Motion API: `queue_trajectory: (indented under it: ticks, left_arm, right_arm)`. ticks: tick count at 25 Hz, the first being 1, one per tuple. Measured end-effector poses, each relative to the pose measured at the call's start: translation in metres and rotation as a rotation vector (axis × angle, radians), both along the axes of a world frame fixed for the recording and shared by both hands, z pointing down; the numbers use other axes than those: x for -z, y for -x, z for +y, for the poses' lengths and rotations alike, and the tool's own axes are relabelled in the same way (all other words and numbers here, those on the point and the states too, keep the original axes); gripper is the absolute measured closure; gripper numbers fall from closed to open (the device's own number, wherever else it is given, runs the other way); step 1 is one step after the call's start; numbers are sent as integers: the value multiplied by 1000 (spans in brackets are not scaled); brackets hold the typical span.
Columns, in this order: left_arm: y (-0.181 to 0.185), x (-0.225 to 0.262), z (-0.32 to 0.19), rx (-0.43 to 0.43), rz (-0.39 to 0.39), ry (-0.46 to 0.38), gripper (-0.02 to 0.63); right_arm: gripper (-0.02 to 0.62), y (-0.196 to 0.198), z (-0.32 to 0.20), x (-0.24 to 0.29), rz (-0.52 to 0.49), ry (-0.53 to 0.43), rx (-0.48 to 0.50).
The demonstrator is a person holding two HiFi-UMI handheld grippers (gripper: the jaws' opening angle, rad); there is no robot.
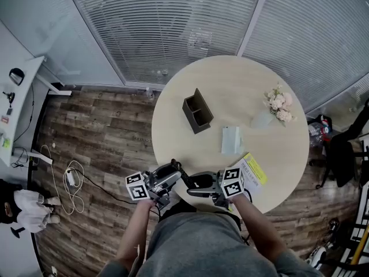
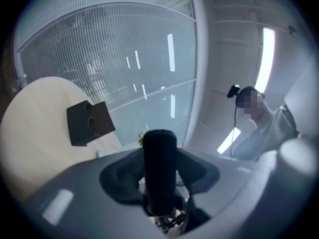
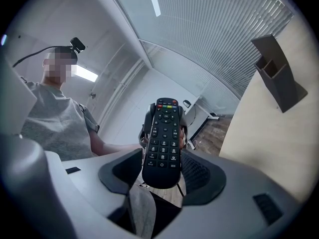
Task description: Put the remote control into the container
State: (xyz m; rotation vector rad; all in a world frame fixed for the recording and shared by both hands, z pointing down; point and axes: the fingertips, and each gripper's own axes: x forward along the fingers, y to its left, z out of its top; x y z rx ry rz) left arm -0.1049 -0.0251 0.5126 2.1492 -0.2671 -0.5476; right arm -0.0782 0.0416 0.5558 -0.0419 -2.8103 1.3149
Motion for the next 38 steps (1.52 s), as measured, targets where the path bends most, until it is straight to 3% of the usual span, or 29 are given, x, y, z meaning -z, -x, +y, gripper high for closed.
queue_trajectory:
  ticks: [13, 21, 22, 25, 27, 34, 38]
  left_arm:
    - [1, -2, 1, -21, 19, 22, 422]
    - [6, -4, -2, -7, 10, 22, 422]
    - [6, -4, -4, -4, 6, 19, 421]
    - [5, -6, -7, 2, -6, 17, 420]
    - [5, -7, -8, 2, -11, 18, 420]
    - [5, -9, -12, 10, -33, 18, 420]
    - [5, -12, -19, 18, -52, 21, 420]
  right_arm:
    - [336, -11, -8, 3, -5, -9, -5]
    - [337, -35, -25, -6, 25, 3, -75]
    - [346, -37, -26, -7, 35, 3, -79]
    - [509, -43, -33, -12, 65, -15, -122]
    - [564, -46, -39, -14, 77, -21, -160]
    - [578, -45, -55, -36, 218, -63, -208]
    - [578, -43, -70, -52, 348, -111, -234]
